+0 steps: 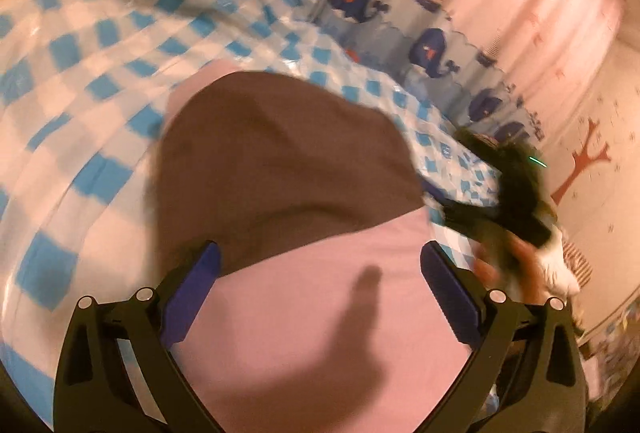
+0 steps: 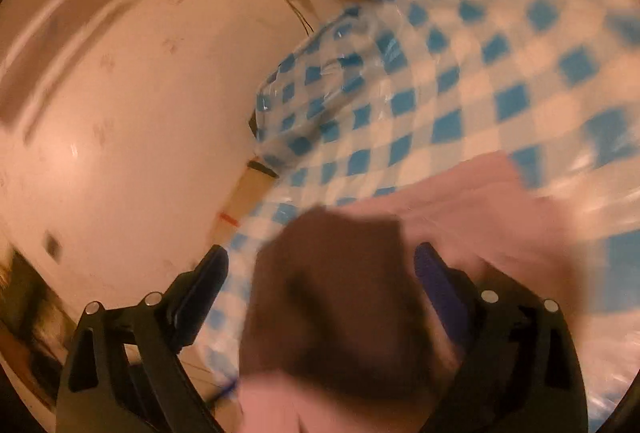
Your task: Fold large clothes
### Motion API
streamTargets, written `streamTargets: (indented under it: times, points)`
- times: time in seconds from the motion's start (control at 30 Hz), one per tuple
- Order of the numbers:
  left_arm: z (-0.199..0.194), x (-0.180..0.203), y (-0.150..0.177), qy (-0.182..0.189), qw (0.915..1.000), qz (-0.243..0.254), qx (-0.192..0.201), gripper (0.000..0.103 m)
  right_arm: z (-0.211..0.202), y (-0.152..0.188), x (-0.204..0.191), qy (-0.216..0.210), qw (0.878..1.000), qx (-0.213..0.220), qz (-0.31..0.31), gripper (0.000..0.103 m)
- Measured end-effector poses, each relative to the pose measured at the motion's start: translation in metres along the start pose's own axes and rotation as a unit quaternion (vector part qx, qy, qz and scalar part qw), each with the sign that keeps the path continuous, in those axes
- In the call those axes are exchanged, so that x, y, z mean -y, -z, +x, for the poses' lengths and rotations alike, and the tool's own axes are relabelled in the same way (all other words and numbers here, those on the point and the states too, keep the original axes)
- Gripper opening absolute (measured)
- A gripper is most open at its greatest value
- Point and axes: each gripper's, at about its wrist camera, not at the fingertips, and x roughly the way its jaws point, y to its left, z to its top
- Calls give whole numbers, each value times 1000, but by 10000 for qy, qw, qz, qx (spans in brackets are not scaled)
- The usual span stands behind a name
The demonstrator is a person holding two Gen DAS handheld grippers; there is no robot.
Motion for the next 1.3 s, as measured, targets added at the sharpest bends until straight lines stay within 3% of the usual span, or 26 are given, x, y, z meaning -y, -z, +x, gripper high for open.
streamTargets:
  times: [0.13,0.27,0.43,0.53,0.6,0.67,0.73,0.83,0.93,1.03,1.1,1.17,1.2,1.23,1.3]
  points:
    - [-17,-52,1,-97,9965,-810,-181,96,-34,23,-8,1158,9905,-457,-591,96]
    - [-15,-80,11,-14,9896,-1341,-519,96,-20,60,15,1906,9722,-1157,-711,96]
    - [18,-64,23,500,9844,-1404,-936,96,-27,101,60,1358,9851,-957,451,96]
    - [25,-22,15,-189,9928,-766,-904,97,-27,126,62,922,9873,-810,1010,96]
    - [27,-11,8,-242,9939,-468,-969,97,-32,138,57,996,9884,-639,949,96]
    - [22,-11,6,-216,9939,-337,-1031,97,-38,140,62,798,9891,-697,1019,96]
    - [4,-5,7,-452,9965,-65,-704,96,-47,134,61,799,9888,-714,1039,96]
    - [-32,4,4,-798,9963,250,190,96,-75,109,35,1015,9939,-68,425,96]
    - [-38,23,-14,-186,9969,172,740,96,-75,67,5,895,9954,330,-7,96]
    - [-18,58,-35,326,9941,385,956,96,-37,20,-17,1192,9925,157,-242,96]
    - [9,77,-47,510,9946,402,810,97,-7,-3,-7,1286,9917,10,-11,96]
    - [51,82,-54,920,9956,132,146,97,19,-10,23,1179,9915,-193,525,96]
    - [77,84,-48,830,9962,32,-263,96,39,-6,54,1080,9885,-358,991,96]
    - [101,88,-38,550,9972,251,-435,97,50,-2,76,940,9868,-413,1255,96]
    - [115,104,-22,116,9954,848,-429,97,58,14,119,335,9847,-167,1702,96]
